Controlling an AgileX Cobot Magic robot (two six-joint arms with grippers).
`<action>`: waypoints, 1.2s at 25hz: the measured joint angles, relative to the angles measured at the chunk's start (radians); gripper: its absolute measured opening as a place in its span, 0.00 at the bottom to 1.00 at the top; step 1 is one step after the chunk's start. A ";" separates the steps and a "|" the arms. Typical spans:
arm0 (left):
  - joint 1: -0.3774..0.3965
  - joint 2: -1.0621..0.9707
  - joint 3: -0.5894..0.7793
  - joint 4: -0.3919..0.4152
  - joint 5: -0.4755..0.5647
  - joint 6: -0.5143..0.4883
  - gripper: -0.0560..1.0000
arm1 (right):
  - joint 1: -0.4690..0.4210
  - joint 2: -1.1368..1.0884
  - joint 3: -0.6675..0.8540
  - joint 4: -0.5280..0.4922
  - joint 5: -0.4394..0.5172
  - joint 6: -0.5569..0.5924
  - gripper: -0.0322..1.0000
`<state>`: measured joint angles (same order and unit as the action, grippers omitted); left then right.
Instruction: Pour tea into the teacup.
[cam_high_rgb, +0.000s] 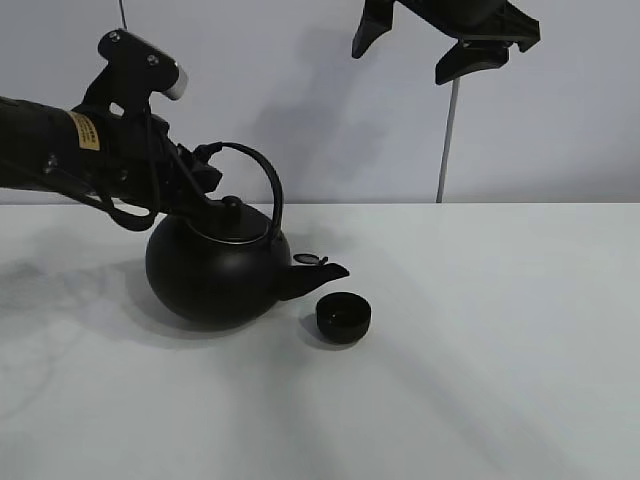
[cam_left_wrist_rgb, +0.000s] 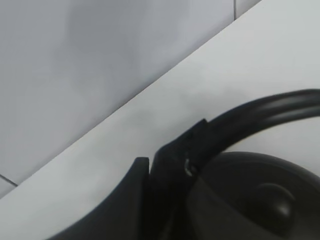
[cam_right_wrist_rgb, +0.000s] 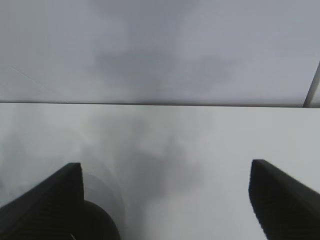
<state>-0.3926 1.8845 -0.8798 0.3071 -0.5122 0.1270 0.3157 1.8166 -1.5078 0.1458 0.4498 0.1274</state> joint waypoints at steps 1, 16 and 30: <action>-0.001 0.004 -0.007 -0.003 0.000 0.003 0.16 | 0.000 0.000 0.000 0.000 0.000 0.000 0.63; -0.009 0.023 -0.027 -0.012 0.001 0.079 0.15 | 0.000 0.000 0.000 0.000 -0.002 0.001 0.63; -0.009 0.023 -0.027 -0.015 -0.003 0.134 0.15 | 0.000 0.000 0.000 0.000 -0.001 0.001 0.63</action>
<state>-0.4015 1.9072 -0.9066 0.2921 -0.5154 0.2607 0.3157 1.8166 -1.5078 0.1458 0.4491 0.1283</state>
